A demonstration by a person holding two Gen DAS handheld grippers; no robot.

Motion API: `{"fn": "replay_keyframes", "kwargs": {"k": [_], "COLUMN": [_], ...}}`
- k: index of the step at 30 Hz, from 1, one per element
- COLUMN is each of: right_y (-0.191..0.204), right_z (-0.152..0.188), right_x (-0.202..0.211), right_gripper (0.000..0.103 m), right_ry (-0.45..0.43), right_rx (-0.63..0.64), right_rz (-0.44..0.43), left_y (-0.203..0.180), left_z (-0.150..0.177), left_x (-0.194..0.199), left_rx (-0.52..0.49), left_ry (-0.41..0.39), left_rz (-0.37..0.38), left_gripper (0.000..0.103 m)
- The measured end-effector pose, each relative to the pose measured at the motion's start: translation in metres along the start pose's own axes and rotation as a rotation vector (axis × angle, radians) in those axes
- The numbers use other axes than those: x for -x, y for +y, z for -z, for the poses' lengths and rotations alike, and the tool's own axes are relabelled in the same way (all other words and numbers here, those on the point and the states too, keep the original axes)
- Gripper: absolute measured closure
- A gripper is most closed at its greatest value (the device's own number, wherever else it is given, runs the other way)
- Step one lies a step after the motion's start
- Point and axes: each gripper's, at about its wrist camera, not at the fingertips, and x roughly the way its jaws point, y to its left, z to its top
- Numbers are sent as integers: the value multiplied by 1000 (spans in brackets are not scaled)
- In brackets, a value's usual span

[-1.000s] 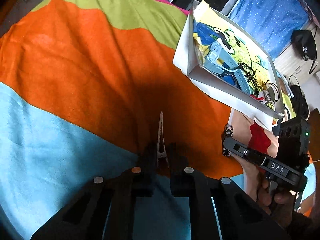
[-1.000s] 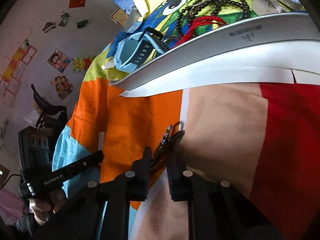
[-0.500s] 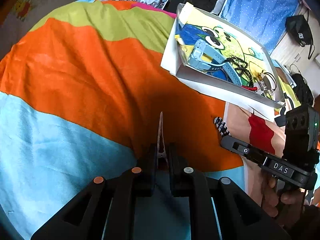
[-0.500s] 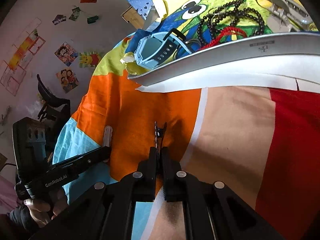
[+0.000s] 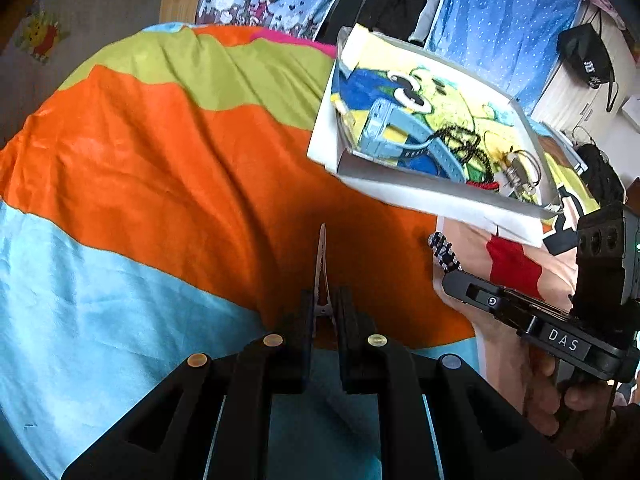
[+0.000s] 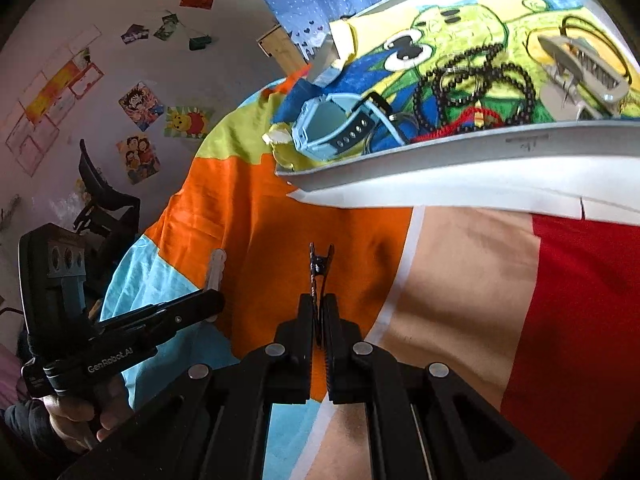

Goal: Organize jewelry
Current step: 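Grasp the white hair clip with the left tool while the right grasps the black hair pin, then carry the clip and pin into the white tray and open both tools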

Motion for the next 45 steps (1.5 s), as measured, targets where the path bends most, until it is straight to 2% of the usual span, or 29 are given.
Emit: {"fn": "replay_keyframes", "kwargs": {"k": [9, 14, 19, 24, 27, 33, 38, 45], "right_y": [11, -5, -32, -79, -106, -120, -132, -140], "right_z": [-26, -50, -79, -103, -107, -108, -104, -104], "right_x": [26, 45, 83, 119, 127, 116, 101, 96], "right_gripper": [98, 98, 98, 98, 98, 98, 98, 98], "right_ry": [-152, -242, -363, -445, -437, -361, -301, -279], "right_rx": [99, 101, 117, 75, 26, 28, 5, -29], "right_rz": [16, 51, 186, 347, 401, 465, 465, 457], "left_y": [-16, -39, -75, -117, -139, -172, -182, -181], "left_z": [-19, -55, -103, -140, -153, -165, -167, -168], "left_x": [20, 10, -15, -55, -82, -130, -156, -168], "left_rx": [-41, -47, -44, -73, -97, -145, -164, -165], "left_ry": [-142, -194, -220, -183, -145, -58, 0, 38], "left_rz": [-2, 30, 93, 132, 142, 132, 104, 90], "left_gripper": [94, 94, 94, 94, 94, 94, 94, 94]}}
